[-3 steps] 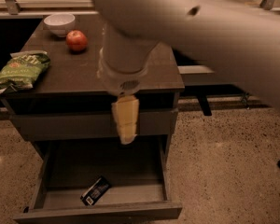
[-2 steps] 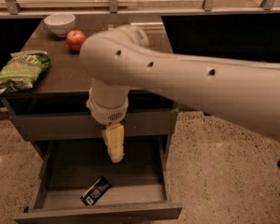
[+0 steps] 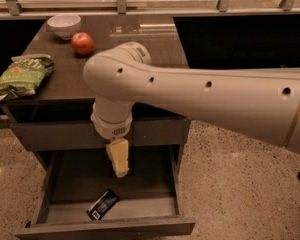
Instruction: Pick rxbar blueberry from middle drawer and place on counter
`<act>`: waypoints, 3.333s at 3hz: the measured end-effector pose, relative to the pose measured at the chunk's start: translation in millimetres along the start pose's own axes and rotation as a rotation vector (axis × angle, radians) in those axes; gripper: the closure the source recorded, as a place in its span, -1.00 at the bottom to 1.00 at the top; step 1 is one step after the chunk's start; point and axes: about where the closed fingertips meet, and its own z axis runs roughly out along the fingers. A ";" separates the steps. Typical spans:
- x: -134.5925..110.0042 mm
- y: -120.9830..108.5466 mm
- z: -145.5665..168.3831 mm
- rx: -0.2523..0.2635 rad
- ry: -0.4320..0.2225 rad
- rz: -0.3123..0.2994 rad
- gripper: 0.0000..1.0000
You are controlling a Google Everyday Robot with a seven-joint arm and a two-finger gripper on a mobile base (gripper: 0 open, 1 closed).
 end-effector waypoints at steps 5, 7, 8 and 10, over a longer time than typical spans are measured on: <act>6.2 23.5 171.3 -0.062 -0.044 -0.352 -1.00; 5.2 29.5 187.5 -0.091 -0.068 -0.474 -1.00; 3.1 29.2 211.6 -0.153 -0.033 -0.530 -1.00; -3.7 28.8 298.4 -0.214 0.033 -0.797 -1.00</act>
Offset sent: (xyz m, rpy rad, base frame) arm -0.0023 -0.0110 -0.1664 0.0550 -0.2651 0.1774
